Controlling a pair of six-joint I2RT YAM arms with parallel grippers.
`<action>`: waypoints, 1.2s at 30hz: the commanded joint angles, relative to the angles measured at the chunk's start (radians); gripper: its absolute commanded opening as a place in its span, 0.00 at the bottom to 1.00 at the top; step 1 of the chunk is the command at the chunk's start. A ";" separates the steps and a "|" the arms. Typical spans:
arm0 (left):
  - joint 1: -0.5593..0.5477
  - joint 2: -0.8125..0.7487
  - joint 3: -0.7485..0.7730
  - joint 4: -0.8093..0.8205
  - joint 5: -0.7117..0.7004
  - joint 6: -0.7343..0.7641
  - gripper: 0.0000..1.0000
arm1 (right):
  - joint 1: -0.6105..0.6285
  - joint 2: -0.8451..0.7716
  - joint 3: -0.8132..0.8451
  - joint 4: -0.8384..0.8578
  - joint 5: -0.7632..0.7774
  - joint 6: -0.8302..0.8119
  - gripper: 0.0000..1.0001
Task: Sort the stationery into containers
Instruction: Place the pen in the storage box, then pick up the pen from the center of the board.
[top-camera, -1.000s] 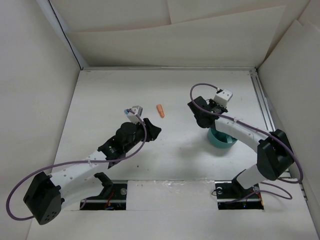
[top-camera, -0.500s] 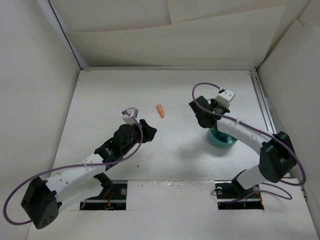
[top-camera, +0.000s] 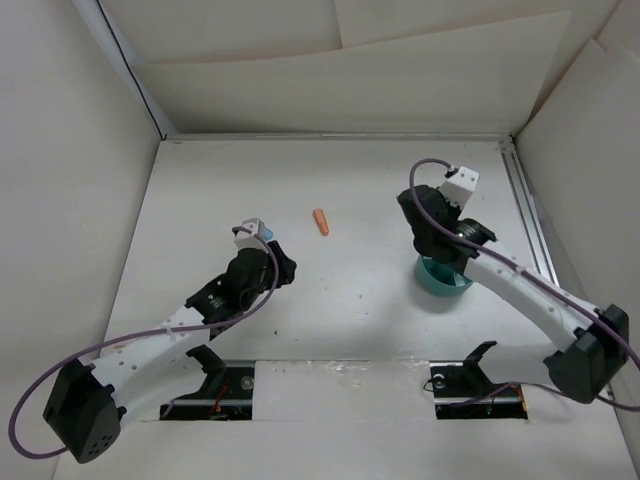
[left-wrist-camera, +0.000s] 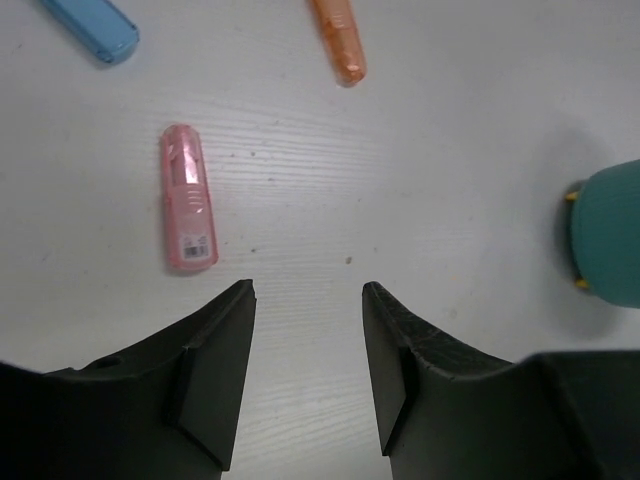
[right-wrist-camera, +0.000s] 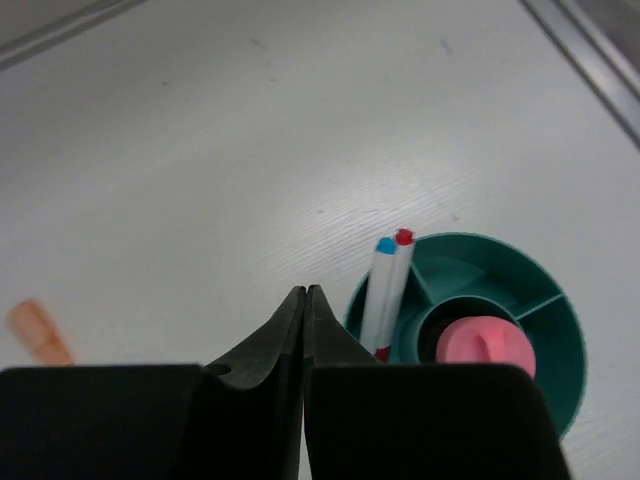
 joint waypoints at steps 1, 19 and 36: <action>0.011 0.034 0.015 -0.089 -0.064 -0.042 0.42 | 0.045 -0.136 0.018 0.157 -0.234 -0.159 0.00; 0.011 0.660 0.515 -0.043 -0.137 -0.032 0.39 | 0.180 -0.440 -0.174 0.212 -0.518 -0.239 0.00; 0.039 1.214 1.081 -0.279 -0.290 -0.070 0.48 | 0.180 -0.654 -0.213 0.073 -0.518 -0.178 0.37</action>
